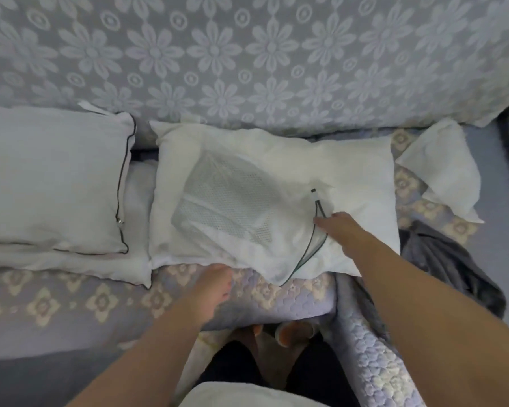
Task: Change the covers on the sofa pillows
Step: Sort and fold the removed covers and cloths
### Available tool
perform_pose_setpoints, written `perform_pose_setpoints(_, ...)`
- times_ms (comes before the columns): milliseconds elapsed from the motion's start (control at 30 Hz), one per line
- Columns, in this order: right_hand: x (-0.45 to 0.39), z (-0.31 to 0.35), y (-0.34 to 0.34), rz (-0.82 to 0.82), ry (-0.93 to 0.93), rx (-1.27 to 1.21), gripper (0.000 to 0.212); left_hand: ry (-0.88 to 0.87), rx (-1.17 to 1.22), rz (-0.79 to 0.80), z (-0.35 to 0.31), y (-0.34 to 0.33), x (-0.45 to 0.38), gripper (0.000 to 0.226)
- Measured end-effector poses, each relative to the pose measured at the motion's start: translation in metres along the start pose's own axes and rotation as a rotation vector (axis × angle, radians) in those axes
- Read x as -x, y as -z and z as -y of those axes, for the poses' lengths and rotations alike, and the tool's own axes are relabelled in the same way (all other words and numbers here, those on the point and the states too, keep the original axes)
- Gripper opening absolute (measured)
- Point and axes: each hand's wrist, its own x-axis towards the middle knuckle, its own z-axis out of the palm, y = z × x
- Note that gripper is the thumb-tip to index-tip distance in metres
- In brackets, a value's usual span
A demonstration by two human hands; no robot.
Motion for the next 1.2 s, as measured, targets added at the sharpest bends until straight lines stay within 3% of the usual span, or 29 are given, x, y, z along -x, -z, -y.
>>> perform_pose_setpoints(67,0.022,-0.004,-0.014,0.080,-0.070,-0.074,0.032,0.047,0.013,0.033,0.019,-0.014,0.014,0.023)
perform_pose_setpoints(133,0.054,-0.005,-0.020,0.114,-0.107,-0.348,0.027,0.062,0.092,0.075,0.040,-0.023,0.037,0.013)
perform_pose_setpoints(200,0.105,0.006,-0.019,0.174,-0.196,-0.763,0.021,0.034,0.191,0.137,0.055,-0.028,0.060,0.035)
perform_pose_setpoints(267,0.161,0.025,-0.018,0.322,-0.228,-1.005,0.014,0.013,0.355,0.244,0.056,-0.023,0.083,0.049)
perform_pose_setpoints(400,0.235,0.069,-0.016,0.439,-0.138,-1.084,0.015,-0.054,0.660,0.437,0.030,-0.014,0.136,0.022)
perform_pose_setpoints(500,0.264,0.098,-0.010,0.451,-0.113,-1.115,0.016,-0.169,0.971,0.422,-0.005,-0.006,0.180,0.050)
perform_pose_setpoints(633,0.291,0.115,0.018,0.403,0.082,-1.080,0.019,-0.346,1.013,0.341,-0.036,0.014,0.230,0.029)
perform_pose_setpoints(700,0.299,0.112,0.038,0.315,0.185,-1.074,0.013,-0.459,0.907,0.253,-0.050,0.028,0.245,0.017)
perform_pose_setpoints(733,0.305,0.109,0.049,0.278,0.214,-1.075,0.011,-0.491,0.865,0.197,-0.059,0.034,0.256,0.027)
perform_pose_setpoints(833,0.314,0.086,0.074,0.112,0.239,-0.955,0.011,-0.530,0.695,0.251,-0.076,0.030,0.288,0.035)
perform_pose_setpoints(900,0.310,0.061,0.087,-0.269,0.316,-0.669,0.008,-0.586,0.525,0.268,-0.075,0.014,0.306,0.032)
perform_pose_setpoints(967,0.308,0.041,0.094,-0.759,0.491,-0.287,0.024,-0.664,0.394,0.242,-0.069,-0.004,0.311,0.038)
perform_pose_setpoints(1033,0.312,0.037,0.091,-0.963,0.732,-0.080,0.036,-0.699,0.282,0.251,-0.066,-0.019,0.312,0.043)
perform_pose_setpoints(1067,0.313,0.041,0.086,-0.934,0.855,0.020,0.034,-0.712,0.250,0.256,-0.066,-0.025,0.313,0.042)
perform_pose_setpoints(1100,0.311,0.043,0.082,-0.793,0.915,0.109,0.029,-0.708,0.227,0.275,-0.066,-0.031,0.312,0.038)
perform_pose_setpoints(1200,0.314,0.059,0.064,-0.031,0.704,0.243,0.017,-0.675,0.196,0.310,-0.065,-0.039,0.315,0.031)
